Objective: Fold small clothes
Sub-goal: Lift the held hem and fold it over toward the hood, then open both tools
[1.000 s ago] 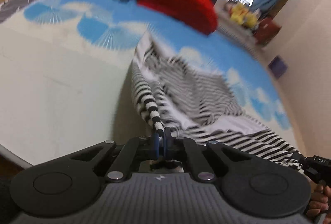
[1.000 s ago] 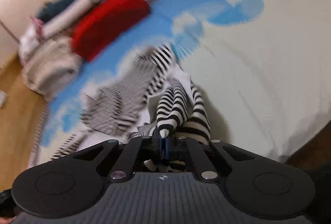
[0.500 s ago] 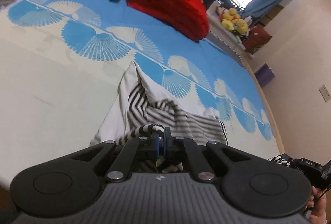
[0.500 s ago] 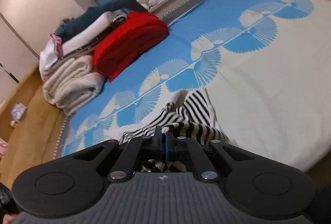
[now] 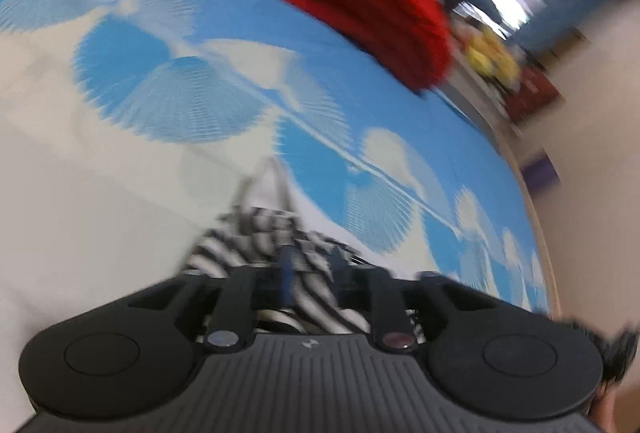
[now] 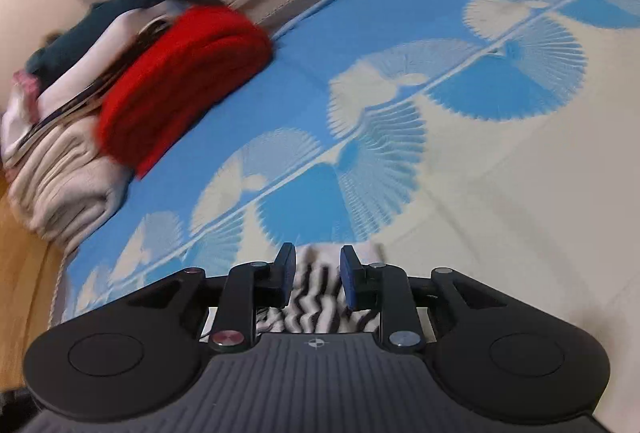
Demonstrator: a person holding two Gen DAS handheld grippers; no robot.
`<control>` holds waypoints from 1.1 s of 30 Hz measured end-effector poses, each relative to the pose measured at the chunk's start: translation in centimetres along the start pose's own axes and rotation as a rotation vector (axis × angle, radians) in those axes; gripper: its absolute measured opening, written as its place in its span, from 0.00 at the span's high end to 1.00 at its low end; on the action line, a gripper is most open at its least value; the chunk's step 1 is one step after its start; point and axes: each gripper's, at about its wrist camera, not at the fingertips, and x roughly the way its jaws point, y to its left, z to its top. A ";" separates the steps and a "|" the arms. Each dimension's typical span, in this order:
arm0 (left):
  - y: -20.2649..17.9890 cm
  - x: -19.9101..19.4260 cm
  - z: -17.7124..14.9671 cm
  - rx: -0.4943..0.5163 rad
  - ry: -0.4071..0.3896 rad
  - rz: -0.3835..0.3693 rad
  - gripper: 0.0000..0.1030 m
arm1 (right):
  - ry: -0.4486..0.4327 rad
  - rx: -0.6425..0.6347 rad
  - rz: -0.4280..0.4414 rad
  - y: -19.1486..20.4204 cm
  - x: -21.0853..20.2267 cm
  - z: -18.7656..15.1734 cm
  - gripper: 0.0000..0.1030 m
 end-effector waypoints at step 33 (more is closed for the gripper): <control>-5.5 11.2 -0.1 0.137 0.079 -0.001 0.68 | -0.056 -0.285 -0.153 6.3 10.1 -0.4 0.95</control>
